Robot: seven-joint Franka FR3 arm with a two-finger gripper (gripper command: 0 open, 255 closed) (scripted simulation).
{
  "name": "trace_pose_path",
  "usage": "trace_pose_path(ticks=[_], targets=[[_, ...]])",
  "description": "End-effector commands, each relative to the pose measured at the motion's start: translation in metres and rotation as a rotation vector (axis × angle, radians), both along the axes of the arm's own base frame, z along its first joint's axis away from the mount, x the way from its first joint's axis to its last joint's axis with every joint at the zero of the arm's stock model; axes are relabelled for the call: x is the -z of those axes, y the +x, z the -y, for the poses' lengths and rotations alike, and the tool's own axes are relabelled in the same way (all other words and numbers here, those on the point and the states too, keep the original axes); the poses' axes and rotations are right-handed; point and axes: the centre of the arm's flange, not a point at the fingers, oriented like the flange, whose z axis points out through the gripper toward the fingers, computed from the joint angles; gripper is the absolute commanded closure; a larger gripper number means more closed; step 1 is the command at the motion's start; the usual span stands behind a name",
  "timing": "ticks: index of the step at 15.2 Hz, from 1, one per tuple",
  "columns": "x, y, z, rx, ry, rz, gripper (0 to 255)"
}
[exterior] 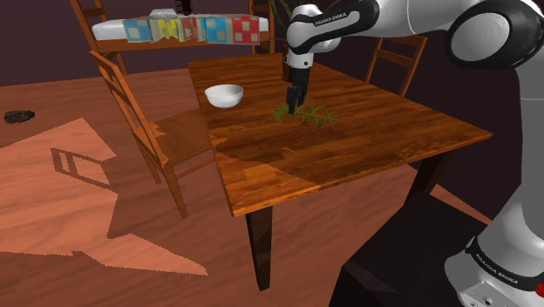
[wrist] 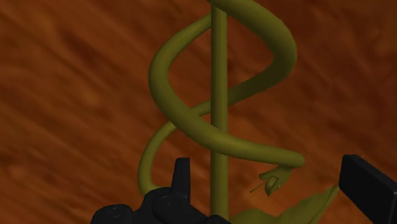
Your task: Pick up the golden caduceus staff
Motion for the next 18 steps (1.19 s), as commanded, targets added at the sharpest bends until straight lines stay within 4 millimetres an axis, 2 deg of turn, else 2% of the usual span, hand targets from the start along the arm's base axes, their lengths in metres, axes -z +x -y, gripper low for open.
trace_pose_path(ticks=[1, 2, 4, 5, 14, 18], targets=[[0.009, 0.000, -0.001, 0.000, 0.000, 0.000, 0], [0.017, 0.000, -0.001, 0.000, 0.000, 0.000, 0], [0.017, 0.000, -0.001, 0.000, 0.000, 0.000, 0], [0.017, -0.001, -0.001, 0.000, 0.000, 0.000, 255], [0.017, 0.000, -0.001, 0.000, 0.000, 0.000, 255], [-0.004, 0.000, -0.001, 0.000, 0.000, 0.000, 255]])
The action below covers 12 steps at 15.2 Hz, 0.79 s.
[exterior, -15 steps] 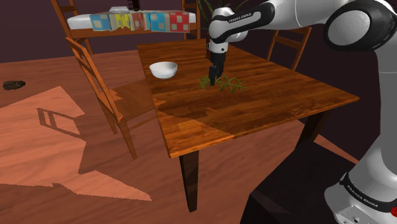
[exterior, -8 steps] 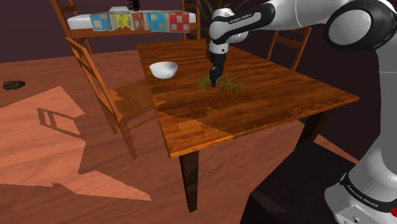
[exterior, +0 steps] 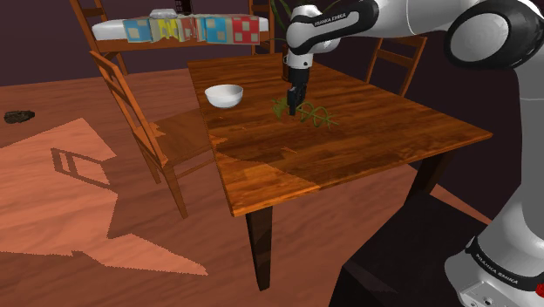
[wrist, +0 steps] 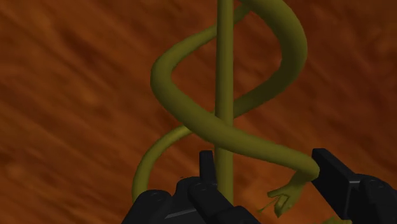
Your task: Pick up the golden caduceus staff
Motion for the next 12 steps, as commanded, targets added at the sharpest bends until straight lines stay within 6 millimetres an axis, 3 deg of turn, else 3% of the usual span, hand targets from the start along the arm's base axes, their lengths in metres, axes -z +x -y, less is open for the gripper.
trace_pose_path(ticks=[1, 12], targets=[[-0.010, -0.001, 0.000, 0.000, 0.000, 0.000, 255], [-0.064, -0.001, 0.000, 0.000, 0.000, 0.000, 255]])
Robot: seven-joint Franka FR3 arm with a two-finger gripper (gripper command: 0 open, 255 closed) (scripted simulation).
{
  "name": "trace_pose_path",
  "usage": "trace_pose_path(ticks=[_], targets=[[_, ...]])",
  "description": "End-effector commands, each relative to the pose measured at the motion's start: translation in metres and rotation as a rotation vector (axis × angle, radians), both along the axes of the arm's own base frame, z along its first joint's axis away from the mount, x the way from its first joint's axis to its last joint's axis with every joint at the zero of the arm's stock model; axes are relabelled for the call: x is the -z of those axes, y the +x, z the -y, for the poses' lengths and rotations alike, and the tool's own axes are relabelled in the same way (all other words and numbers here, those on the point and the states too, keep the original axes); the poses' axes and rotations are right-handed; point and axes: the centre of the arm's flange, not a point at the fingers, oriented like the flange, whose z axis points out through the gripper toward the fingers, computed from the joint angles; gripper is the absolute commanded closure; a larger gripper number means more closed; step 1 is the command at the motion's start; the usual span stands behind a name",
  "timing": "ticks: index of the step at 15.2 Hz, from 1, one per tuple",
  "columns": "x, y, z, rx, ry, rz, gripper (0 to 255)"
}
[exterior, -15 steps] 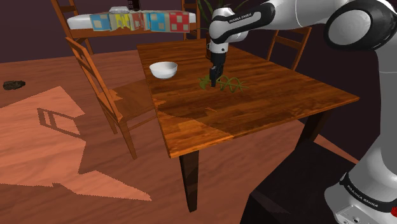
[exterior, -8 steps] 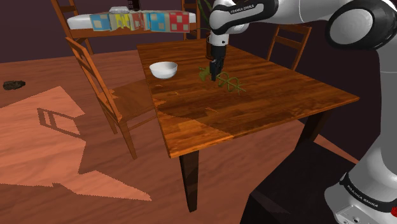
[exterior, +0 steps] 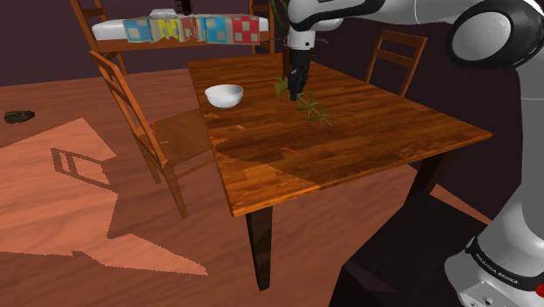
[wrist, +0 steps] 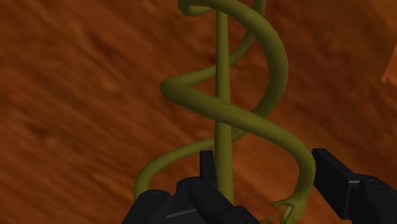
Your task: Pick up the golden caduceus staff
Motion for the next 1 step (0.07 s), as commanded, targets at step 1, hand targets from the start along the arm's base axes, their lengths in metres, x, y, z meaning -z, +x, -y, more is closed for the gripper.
trace_pose_path(ticks=[1], targets=[[-0.0030, 0.0004, 0.0003, 0.000, 0.000, 0.000, 255]])
